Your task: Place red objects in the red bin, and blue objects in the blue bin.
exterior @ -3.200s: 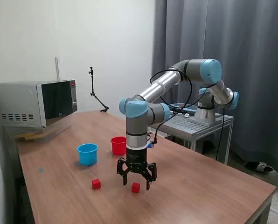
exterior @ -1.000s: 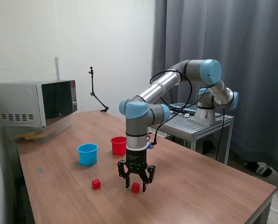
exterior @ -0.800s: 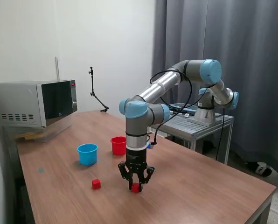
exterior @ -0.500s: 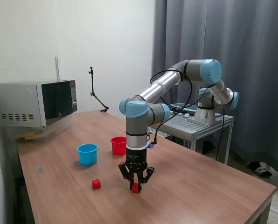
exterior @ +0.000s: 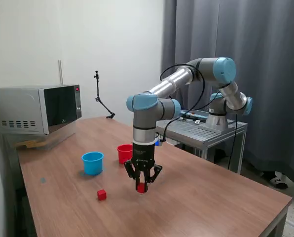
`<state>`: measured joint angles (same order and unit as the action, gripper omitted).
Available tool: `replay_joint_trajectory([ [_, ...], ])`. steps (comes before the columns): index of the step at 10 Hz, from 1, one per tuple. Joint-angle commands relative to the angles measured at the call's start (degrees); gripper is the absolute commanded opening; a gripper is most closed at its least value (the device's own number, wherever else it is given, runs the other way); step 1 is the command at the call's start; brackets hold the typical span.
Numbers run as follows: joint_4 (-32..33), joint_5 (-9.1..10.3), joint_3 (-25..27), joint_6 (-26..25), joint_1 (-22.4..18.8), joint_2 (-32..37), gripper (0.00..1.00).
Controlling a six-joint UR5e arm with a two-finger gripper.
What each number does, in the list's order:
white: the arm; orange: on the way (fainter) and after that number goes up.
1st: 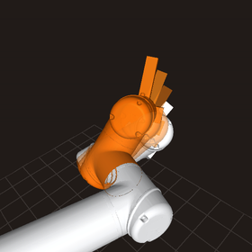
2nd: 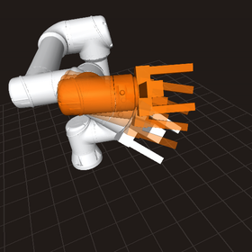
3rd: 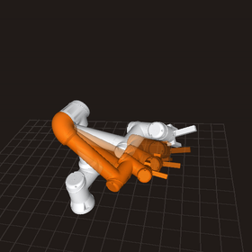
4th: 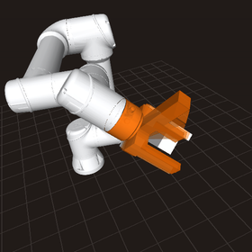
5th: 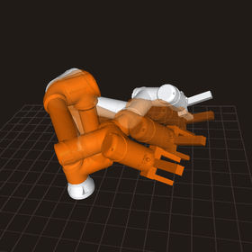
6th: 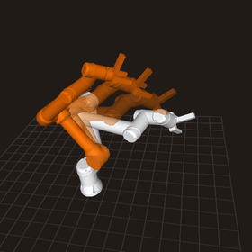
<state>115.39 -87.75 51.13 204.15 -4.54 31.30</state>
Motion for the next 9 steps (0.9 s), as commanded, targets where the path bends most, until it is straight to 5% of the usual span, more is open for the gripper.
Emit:
replay_joint_trajectory([
  [1,-0.07,-0.40,3.61,-0.15,1.89,6.56,0.00],
  [3,-0.60,-3.99,8.34,-4.35,5.40,9.73,0.00],
  [6,-0.43,-5.41,17.05,-12.34,12.43,16.84,0.00],
  [9,-0.34,-5.41,24.62,-14.22,18.15,20.64,0.00],
])
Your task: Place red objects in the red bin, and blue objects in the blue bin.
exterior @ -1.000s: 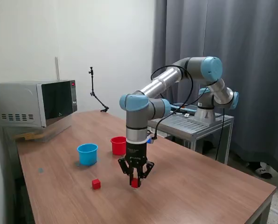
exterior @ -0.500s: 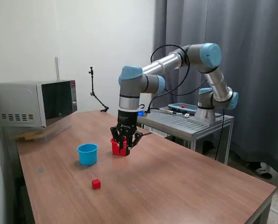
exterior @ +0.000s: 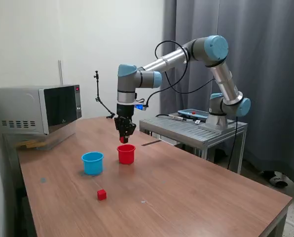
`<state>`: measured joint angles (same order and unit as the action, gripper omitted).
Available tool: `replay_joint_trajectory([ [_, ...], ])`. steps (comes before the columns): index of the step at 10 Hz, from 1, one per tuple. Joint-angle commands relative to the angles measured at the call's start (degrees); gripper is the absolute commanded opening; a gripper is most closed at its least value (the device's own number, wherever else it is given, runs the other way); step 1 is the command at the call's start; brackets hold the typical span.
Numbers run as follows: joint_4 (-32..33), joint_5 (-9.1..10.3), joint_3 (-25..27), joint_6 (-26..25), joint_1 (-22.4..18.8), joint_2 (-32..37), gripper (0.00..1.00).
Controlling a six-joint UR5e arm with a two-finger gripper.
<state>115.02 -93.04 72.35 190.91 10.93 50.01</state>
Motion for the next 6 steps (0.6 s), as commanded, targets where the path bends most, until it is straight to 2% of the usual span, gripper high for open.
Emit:
replay_joint_trajectory([
  [1,0.03,-0.13,4.63,-1.15,3.91,2.89,0.00],
  [2,0.11,-0.13,5.77,-3.07,5.14,3.42,0.00],
  [6,0.38,-0.22,10.86,-5.64,5.77,3.95,0.00],
])
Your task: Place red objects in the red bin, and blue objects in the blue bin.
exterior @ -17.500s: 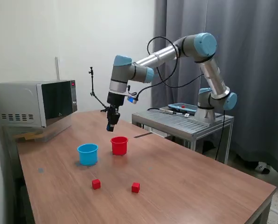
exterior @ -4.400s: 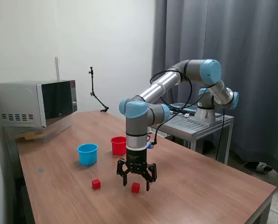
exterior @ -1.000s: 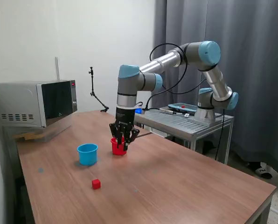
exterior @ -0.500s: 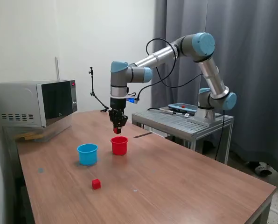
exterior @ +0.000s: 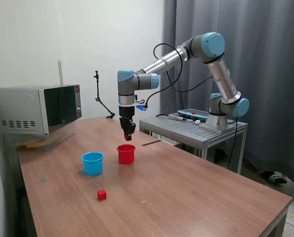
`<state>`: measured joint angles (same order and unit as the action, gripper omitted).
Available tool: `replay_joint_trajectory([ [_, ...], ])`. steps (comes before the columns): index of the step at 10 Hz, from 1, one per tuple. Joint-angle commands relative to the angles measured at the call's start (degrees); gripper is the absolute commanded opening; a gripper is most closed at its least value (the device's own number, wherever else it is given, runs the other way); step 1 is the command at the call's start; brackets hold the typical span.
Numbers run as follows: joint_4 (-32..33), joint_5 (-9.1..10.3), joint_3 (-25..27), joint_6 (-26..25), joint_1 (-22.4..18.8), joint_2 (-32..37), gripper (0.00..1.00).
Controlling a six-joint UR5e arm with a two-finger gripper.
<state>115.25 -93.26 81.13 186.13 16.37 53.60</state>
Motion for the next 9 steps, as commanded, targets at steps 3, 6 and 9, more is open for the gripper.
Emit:
replay_joint_trajectory([
  [3,1.12,0.09,3.51,-1.30,0.24,0.72,0.00],
  [6,2.86,0.62,3.34,-1.39,0.06,0.72,0.00],
  [9,6.56,0.71,4.13,-1.48,-0.11,0.63,0.00],
])
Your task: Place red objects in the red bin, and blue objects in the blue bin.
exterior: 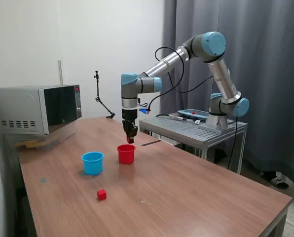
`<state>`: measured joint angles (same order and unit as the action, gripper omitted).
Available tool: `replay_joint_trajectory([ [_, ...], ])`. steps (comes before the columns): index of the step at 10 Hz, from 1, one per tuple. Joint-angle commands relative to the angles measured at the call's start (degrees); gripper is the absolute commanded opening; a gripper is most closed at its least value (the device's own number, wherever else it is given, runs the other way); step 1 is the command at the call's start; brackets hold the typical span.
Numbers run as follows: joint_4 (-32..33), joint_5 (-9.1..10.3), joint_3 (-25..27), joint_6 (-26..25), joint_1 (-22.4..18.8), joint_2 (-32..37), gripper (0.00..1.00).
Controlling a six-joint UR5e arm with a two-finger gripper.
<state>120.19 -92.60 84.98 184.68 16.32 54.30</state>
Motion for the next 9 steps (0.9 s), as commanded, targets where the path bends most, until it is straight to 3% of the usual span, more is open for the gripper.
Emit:
replay_joint_trajectory([
  [1,1.62,0.05,0.45,-0.02,-0.06,-0.07,0.00],
  [6,1.97,0.05,1.24,0.06,-0.06,-0.16,0.00],
  [7,1.97,0.05,1.24,0.06,-0.06,-0.16,1.00],
  [9,2.23,0.05,1.16,-0.02,-0.06,-0.16,1.00],
])
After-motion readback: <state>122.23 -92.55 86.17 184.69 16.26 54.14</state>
